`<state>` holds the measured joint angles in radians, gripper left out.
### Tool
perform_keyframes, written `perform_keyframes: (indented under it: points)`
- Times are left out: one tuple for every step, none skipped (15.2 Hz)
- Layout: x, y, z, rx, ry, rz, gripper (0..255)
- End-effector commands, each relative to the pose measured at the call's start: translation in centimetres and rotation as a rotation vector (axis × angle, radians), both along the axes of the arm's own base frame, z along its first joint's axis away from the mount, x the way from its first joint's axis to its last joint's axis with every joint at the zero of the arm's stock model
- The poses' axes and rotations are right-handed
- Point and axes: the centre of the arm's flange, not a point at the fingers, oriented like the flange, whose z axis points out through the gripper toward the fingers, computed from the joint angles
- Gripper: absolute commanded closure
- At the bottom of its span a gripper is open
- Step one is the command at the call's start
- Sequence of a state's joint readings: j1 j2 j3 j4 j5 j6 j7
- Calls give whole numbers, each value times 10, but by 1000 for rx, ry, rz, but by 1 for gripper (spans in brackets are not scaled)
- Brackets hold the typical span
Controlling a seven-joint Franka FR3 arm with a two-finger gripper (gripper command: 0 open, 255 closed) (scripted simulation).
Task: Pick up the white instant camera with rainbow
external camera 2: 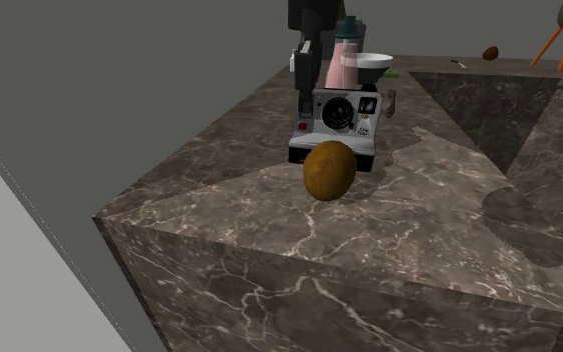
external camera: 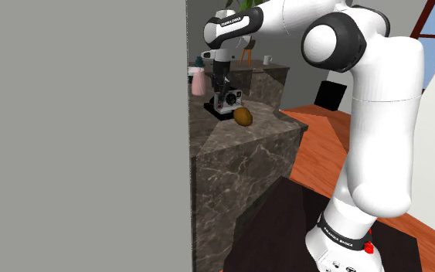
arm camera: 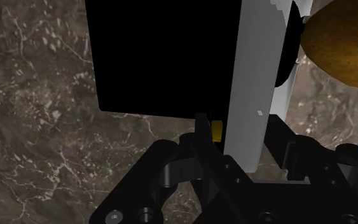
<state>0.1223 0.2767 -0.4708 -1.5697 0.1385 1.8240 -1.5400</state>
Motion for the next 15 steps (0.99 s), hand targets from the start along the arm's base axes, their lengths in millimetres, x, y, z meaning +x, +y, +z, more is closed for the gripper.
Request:
perform_keyframes:
  points:
    - [0, 0, 0, 0, 0, 0, 255]
    - [0, 0, 0, 0, 0, 0, 255]
    - [0, 0, 5, 0, 0, 0, 255]
    - [0, 0, 10, 0, 0, 0, 255]
    - [0, 0, 15, 0, 0, 0, 255]
    - [0, 0, 21, 0, 0, 0, 255]
    - [0, 0, 26, 0, 0, 0, 255]
    - [0, 0, 31, 0, 0, 0, 255]
    - [0, 0, 37, 0, 0, 0, 255]
    - [0, 0, 42, 0, 0, 0, 255]
    - [0, 0, 47, 0, 0, 0, 255]
    - [0, 0, 52, 0, 0, 0, 255]
    - [0, 0, 58, 0, 0, 0, 255]
    - [0, 0, 63, 0, 0, 0, 255]
    - [0, 0, 68, 0, 0, 0, 255]
